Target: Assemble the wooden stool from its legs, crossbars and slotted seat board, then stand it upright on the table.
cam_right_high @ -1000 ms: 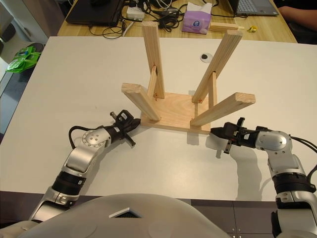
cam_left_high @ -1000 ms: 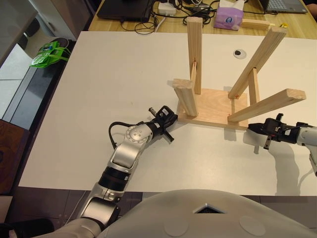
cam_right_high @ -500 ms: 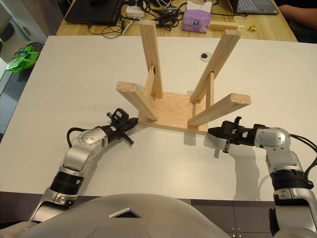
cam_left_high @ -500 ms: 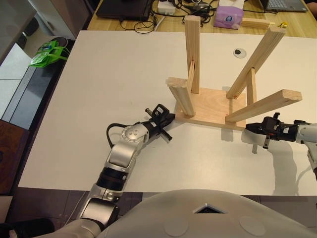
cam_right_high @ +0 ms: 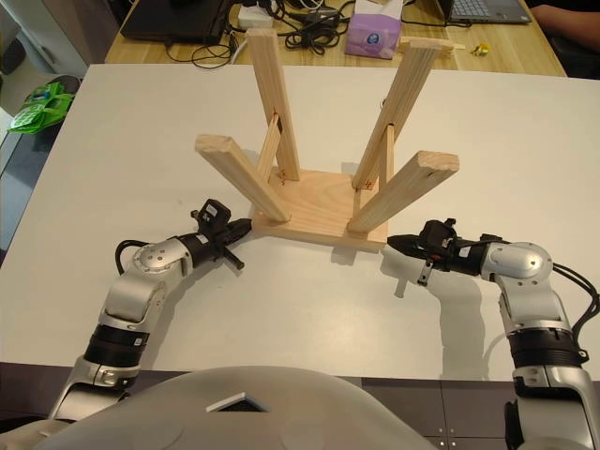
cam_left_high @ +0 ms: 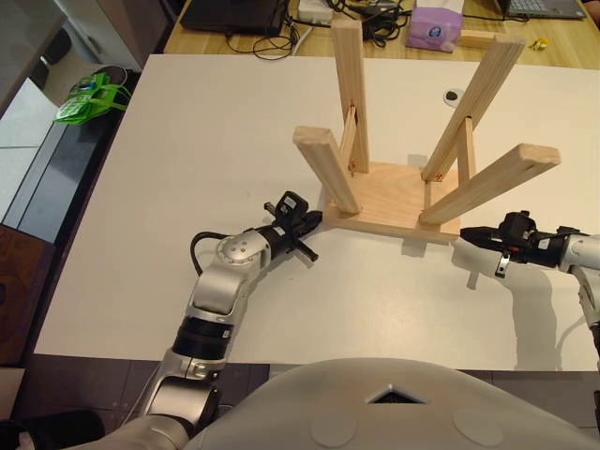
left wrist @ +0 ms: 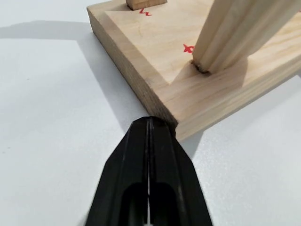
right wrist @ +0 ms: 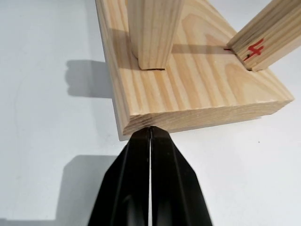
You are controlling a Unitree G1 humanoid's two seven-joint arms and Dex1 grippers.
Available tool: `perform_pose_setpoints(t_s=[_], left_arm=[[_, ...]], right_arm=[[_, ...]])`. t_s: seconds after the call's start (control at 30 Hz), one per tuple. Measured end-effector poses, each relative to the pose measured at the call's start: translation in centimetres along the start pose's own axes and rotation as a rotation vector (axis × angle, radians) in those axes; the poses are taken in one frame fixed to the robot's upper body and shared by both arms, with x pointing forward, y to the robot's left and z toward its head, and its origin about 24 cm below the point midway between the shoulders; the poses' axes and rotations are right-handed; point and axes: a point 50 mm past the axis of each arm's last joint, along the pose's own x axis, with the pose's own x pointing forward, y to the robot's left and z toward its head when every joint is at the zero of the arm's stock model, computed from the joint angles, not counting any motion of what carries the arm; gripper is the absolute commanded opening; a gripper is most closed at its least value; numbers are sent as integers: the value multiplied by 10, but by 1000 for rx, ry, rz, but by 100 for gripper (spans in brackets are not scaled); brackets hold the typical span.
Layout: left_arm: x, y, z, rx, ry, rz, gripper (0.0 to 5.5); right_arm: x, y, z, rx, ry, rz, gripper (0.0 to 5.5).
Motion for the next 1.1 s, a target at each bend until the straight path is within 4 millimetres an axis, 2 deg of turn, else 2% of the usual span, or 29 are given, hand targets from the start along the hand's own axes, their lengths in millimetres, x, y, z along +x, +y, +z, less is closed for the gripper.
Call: perform_pose_setpoints(t_s=[0.3,0.63,1.1], left_arm=[[-12,-2,22,-11,-56,-7,4],[-19,2,35,17,-82,-4,4],[-25,1,49,27,-144,7,4]], right_arm=[[-7,-1,7,31,-34,-16,0],[-18,2,24,102,-112,-16,0],[-27,-3,38,136,-164,-56,0]])
